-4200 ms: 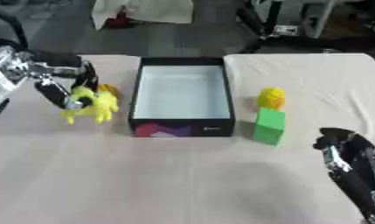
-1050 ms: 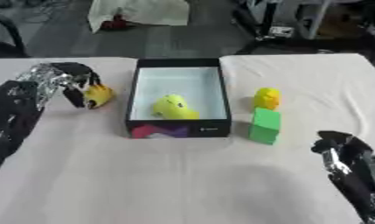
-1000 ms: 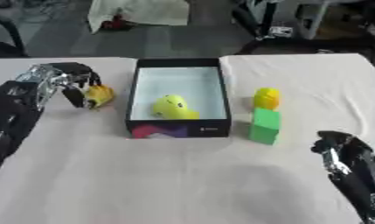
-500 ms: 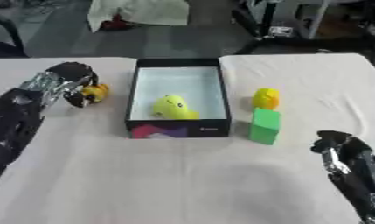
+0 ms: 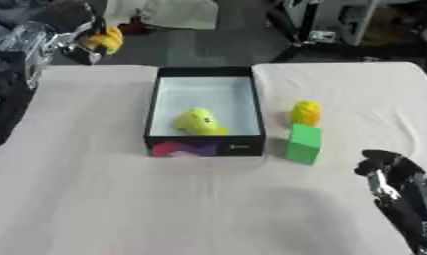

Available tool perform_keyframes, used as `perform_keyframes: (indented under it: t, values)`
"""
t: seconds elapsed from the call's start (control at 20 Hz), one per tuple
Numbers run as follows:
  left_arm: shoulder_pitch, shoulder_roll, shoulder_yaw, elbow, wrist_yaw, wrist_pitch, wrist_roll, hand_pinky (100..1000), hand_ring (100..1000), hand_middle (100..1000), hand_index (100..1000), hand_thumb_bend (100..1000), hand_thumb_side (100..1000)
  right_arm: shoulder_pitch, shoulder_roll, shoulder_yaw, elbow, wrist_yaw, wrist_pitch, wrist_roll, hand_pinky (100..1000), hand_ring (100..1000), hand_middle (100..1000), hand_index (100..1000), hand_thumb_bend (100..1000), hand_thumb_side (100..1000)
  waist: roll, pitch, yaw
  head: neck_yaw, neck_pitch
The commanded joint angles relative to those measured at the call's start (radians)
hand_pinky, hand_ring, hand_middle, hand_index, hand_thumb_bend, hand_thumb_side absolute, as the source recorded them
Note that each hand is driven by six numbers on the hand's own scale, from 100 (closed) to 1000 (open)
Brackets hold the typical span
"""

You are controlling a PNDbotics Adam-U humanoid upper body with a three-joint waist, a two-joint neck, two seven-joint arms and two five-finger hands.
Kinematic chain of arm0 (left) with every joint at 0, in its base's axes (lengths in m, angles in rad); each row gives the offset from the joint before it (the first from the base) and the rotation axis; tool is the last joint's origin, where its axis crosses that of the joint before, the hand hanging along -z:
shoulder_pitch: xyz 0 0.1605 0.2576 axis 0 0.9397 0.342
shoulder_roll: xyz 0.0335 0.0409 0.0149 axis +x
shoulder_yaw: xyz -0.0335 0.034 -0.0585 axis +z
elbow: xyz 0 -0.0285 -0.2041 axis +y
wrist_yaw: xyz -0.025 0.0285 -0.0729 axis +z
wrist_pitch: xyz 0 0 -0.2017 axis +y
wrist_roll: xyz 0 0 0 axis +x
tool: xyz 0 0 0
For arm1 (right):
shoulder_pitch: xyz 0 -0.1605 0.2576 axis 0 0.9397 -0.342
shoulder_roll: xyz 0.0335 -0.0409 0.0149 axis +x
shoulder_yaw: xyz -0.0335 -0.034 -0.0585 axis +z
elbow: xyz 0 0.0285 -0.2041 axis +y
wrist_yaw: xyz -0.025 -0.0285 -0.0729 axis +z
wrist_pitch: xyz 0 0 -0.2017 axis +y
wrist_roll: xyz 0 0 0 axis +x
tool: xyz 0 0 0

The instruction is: Pick up objects on the table and place them in the box.

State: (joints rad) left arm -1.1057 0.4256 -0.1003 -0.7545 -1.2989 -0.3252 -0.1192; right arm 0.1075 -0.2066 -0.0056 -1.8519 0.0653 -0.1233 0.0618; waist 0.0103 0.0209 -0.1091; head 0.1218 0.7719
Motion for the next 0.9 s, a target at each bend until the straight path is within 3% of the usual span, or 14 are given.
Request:
perform_keyframes:
  t: [0.05, 0.15, 0.2, 0.25, 0.5, 0.65, 0.75, 0.9]
  values:
    - [-0.028, -0.024, -0.069, -0.085, 0.074, -0.079, -0.043, 502, 343, 334, 502, 100, 100, -0.004, -0.011, 0.001, -0.010, -0.002, -0.001, 0.003, 712, 605, 546, 701, 100, 553, -0.010, -0.016, 0.000, 0.005, -0.002]
    - [-0.016, -0.069, -0.112, -0.102, 0.106, -0.124, -0.088, 509, 353, 345, 511, 100, 100, -0.004, -0.011, 0.003, -0.010, -0.003, -0.001, 0.005, 712, 605, 545, 701, 100, 554, -0.012, -0.016, 0.000, 0.004, -0.002]
    - [-0.008, -0.091, -0.128, -0.103, 0.117, -0.141, -0.110, 511, 356, 348, 513, 358, 100, -0.005, -0.010, 0.004, -0.009, -0.003, -0.001, 0.006, 712, 605, 546, 701, 100, 565, -0.013, -0.016, -0.001, 0.003, -0.002]
    - [0.001, -0.112, -0.141, -0.100, 0.125, -0.155, -0.130, 515, 361, 353, 517, 100, 100, -0.006, -0.009, 0.005, -0.010, -0.004, -0.001, 0.007, 713, 605, 546, 702, 100, 551, -0.014, -0.015, -0.002, 0.003, -0.002]
    - [0.051, -0.194, -0.155, -0.050, 0.117, -0.172, -0.176, 558, 415, 424, 584, 106, 139, -0.011, -0.006, 0.006, -0.010, -0.008, -0.001, 0.009, 713, 605, 546, 702, 100, 552, -0.019, -0.012, -0.008, 0.005, -0.002]
    - [0.068, -0.203, -0.148, -0.029, 0.095, -0.170, -0.170, 703, 601, 638, 803, 397, 443, -0.012, -0.004, 0.006, -0.009, -0.008, -0.001, 0.011, 713, 605, 546, 701, 100, 555, -0.018, -0.011, -0.008, 0.006, -0.002]
    - [0.079, -0.190, -0.136, -0.037, 0.091, -0.156, -0.149, 768, 704, 739, 877, 559, 632, -0.013, -0.004, 0.004, -0.008, -0.008, -0.001, 0.009, 713, 605, 546, 701, 100, 555, -0.017, -0.010, -0.008, 0.003, -0.002]
    - [0.103, -0.151, -0.108, -0.098, 0.131, -0.115, -0.116, 793, 752, 784, 901, 604, 729, -0.013, -0.004, 0.001, -0.007, -0.007, -0.001, 0.007, 713, 605, 546, 701, 100, 553, -0.017, -0.010, -0.004, -0.001, -0.002]
